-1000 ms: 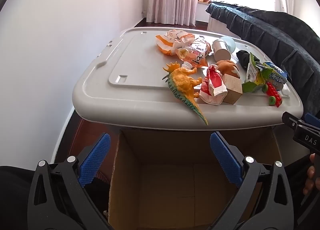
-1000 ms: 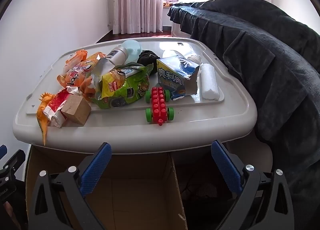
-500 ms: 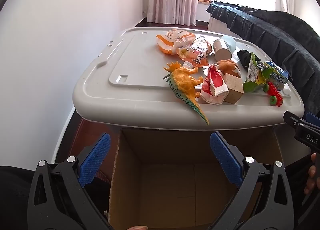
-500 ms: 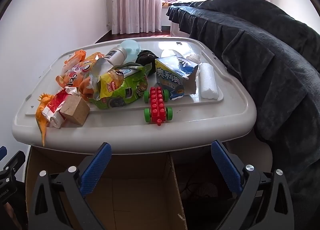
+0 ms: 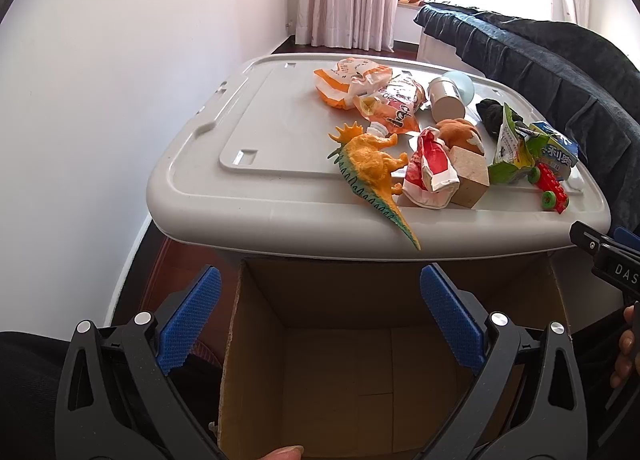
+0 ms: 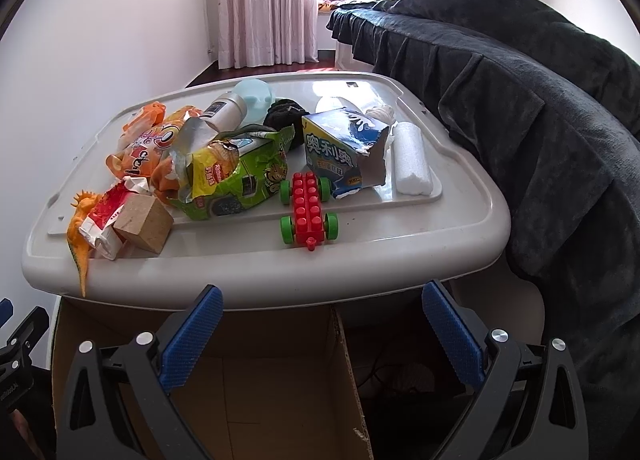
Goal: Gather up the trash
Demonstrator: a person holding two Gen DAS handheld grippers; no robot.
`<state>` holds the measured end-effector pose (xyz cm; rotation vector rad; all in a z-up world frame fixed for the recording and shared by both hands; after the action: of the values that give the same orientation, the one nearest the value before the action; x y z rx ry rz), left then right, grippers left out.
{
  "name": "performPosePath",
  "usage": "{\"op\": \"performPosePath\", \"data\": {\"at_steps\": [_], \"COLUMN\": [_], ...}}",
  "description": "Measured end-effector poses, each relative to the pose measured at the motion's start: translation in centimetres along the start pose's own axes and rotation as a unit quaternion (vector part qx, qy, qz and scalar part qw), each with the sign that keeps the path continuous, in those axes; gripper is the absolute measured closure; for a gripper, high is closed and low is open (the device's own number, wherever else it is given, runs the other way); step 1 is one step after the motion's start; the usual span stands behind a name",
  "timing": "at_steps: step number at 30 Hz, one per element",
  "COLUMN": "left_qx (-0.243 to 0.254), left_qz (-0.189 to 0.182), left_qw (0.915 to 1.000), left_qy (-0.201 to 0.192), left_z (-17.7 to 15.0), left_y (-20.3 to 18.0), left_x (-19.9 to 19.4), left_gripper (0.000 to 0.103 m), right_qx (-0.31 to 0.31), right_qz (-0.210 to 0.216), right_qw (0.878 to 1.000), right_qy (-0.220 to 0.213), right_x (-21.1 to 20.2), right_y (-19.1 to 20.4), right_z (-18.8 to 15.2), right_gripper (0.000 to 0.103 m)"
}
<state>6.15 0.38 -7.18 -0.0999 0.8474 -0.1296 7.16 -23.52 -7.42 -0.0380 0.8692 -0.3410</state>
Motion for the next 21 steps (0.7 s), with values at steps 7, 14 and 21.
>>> {"op": "performPosePath", "data": {"at_steps": [7,14,21], "left_qx": [0.001,0.001,0.002], "left_qz": [0.000,0.000,0.001], "left_qw": [1.0000,1.0000,1.0000], "left_qy": [0.000,-0.002,-0.001], "left_z": [0.00,0.06,0.04], "left_y": [-0.05,-0.06,-0.09], "left_x": [-0.01,-0.05,-0.05], "left_gripper": [0.006,0.006,0.006], "right_qx": [0.000,0.001,-0.001], "right_qz": [0.001,0.002,0.002], "right_qw": [1.000,1.000,1.000], "right_qy": [0.001,0.003,0.003], "right_x": [0.01,0.07,0.06], "right_y": [0.04,0.06,0.07], "right_z": [-0.11,-0.14,-0.15], "right_gripper": [0.005,0.005,0.005]}}
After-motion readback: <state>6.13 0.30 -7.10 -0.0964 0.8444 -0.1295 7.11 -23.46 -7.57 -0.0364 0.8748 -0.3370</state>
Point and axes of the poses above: each gripper's, at about its wrist camera, not at the fingertips, and x roughly the way its jaws point, y to its left, z to its top, the point moved 9 cm from there along x, roughly the way its jaws point, and after that the axes turned 10 degrees about -z, right-handed, at the moved point
